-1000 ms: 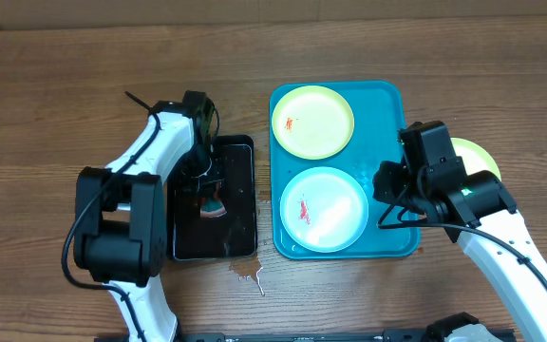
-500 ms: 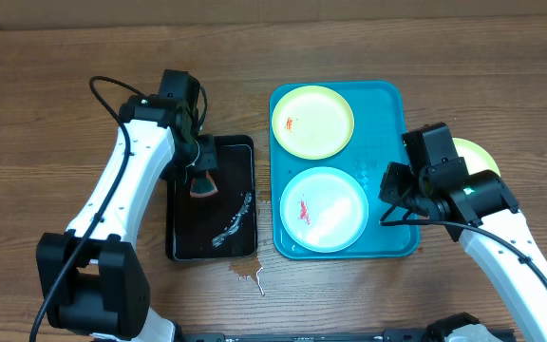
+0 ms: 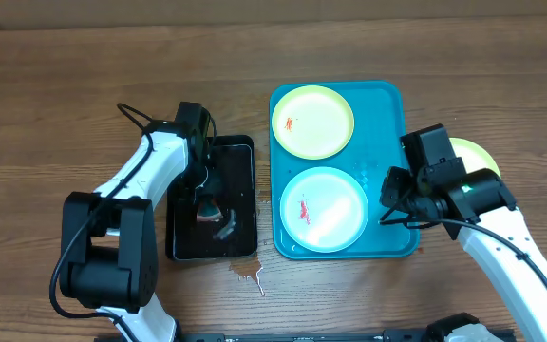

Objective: Clean dirty plates on tray and stack at the side

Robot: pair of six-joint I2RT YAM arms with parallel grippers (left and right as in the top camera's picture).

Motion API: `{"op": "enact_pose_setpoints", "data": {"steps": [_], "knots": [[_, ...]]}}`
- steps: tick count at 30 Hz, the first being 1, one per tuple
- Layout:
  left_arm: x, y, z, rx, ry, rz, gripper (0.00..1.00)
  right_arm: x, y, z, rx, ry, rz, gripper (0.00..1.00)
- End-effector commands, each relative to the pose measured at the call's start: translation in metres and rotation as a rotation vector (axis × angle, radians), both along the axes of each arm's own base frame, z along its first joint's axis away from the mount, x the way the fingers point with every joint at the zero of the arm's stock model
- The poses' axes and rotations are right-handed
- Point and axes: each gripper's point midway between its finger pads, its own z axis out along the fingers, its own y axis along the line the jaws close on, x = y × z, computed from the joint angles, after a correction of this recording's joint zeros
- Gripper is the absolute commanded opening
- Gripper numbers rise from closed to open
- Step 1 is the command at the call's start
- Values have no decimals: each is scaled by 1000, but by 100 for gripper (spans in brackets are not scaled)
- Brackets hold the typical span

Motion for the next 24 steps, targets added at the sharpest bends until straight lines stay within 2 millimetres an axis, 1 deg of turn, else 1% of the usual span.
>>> {"op": "enact_pose_setpoints", "data": {"steps": [1, 5, 8, 11, 14, 16, 18, 21, 24], "knots": [[5, -4, -1, -7, -16, -22, 4, 2, 1, 0, 6, 1, -7, 36], [2, -3, 2, -5, -1, -40, 4, 2, 1, 0, 6, 1, -7, 36], [2, -4, 13, -10, 15, -58, 4, 1, 0, 0, 5, 4, -7, 36], [11, -12, 38, -48, -12, -88, 5, 2, -2, 0, 5, 3, -42, 36], [22, -15, 71, -66, -68, -89, 4, 4, -8, 0, -7, -5, -115, 36], [29, -18, 95, -79, -113, -91, 4, 5, -9, -1, -7, -7, -128, 36], [32, -19, 114, -85, -146, -92, 4, 7, -8, -4, -9, 0, -128, 39], [31, -19, 130, -88, -159, -93, 4, 9, -5, -15, -20, 36, -97, 42], [27, -21, 133, -90, -148, -99, 4, 8, 11, -33, 6, 101, 44, 48]]}}
